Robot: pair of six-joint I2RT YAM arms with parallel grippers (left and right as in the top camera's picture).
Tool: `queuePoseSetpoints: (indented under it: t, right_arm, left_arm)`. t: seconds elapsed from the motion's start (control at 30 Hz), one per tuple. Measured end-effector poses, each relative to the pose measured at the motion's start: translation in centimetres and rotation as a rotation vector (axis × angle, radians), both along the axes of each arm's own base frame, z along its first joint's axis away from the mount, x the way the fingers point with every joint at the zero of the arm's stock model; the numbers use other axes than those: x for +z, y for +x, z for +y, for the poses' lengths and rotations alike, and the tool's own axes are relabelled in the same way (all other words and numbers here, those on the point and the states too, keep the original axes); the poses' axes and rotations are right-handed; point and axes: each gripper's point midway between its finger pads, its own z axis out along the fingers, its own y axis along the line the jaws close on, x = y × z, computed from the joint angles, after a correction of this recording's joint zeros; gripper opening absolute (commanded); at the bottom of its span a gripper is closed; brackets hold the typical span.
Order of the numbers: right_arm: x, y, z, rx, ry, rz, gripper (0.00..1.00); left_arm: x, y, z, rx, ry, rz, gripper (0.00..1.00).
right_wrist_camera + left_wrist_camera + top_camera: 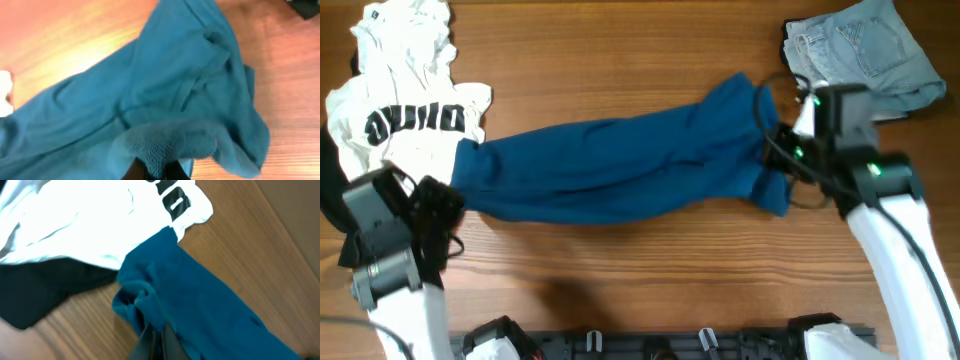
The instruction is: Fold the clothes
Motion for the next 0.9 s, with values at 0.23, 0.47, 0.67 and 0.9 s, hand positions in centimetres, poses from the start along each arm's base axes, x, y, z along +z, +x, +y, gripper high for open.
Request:
queuePoseSetpoints:
  t: [0.23, 0.47, 0.67, 0.9]
  right_arm:
    - [-6.1, 4.8, 0.6, 0.038, -0.035, 0.063, 0.04]
    - [-6.7, 8.3, 0.4, 0.051, -0.048, -0.028, 0.04]
    - [-6.0, 9.9, -0.1, 0.052, -0.057, -0.101, 0.04]
    - [-6.6, 10.2, -0.2, 0.050, -0.058, -0.093, 0.05]
  left_arm:
    - [-4.3, 4.4, 2.0, 0.000, -0.029, 0.062, 0.04]
    - [-9.8, 6.9, 3.2, 0.000, -0.069, 0.149, 0.04]
    - [-12.5, 7.8, 3.6, 0.000, -0.084, 0.181, 0.04]
    - [-12.1, 8.5, 3.9, 0.000, -0.070, 0.151, 0.11]
